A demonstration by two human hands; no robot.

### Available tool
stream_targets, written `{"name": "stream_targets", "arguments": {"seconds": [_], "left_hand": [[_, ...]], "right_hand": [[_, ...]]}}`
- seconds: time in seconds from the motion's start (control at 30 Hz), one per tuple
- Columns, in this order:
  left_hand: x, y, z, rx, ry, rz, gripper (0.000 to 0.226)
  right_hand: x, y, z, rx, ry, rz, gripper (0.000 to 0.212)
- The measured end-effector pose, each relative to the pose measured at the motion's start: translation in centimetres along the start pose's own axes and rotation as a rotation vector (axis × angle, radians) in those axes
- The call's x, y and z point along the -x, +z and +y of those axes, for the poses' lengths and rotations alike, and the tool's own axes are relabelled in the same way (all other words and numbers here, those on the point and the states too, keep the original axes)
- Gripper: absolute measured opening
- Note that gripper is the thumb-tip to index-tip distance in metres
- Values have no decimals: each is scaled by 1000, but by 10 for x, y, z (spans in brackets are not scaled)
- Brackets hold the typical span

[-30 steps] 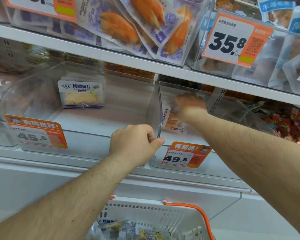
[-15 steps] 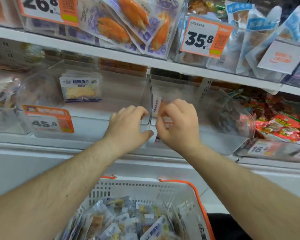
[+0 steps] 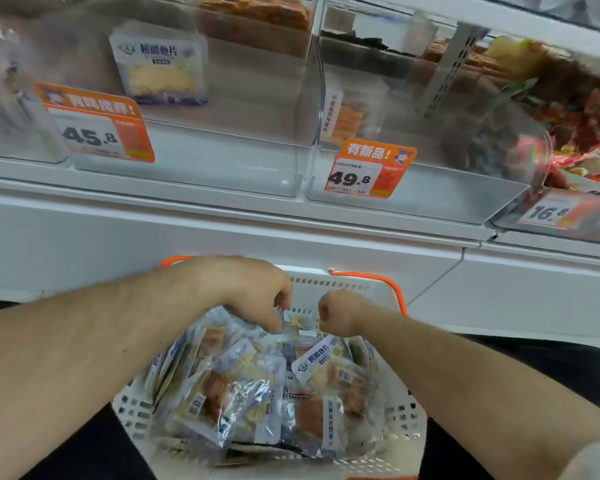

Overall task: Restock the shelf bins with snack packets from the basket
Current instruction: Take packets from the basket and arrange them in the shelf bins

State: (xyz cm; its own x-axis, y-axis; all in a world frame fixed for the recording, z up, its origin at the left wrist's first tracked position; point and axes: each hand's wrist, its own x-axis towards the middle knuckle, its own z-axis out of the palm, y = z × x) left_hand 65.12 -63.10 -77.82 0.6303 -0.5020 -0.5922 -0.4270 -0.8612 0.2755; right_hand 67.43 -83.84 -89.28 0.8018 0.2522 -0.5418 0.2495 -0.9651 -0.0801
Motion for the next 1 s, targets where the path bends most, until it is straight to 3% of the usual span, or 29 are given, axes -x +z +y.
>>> {"name": "stream_targets", "arguments": {"seconds": [0.13,0.3,0.73,1.0], "left_hand": [[-7,1,-3,-1,11,-30,47],[-18,2,-10,44,-21,-37,46],[-15,-3,-9,91,-54,-35,49],[9,-30,-46,302,-218,240,50]], "right_hand": [[-8,39,7,-2,42,-137,34],[-20,69,6,78,26,-246,52],[-22,56,0,90,-31,-149,15],[-6,-29,-19,-205,-76,202,17]]}}
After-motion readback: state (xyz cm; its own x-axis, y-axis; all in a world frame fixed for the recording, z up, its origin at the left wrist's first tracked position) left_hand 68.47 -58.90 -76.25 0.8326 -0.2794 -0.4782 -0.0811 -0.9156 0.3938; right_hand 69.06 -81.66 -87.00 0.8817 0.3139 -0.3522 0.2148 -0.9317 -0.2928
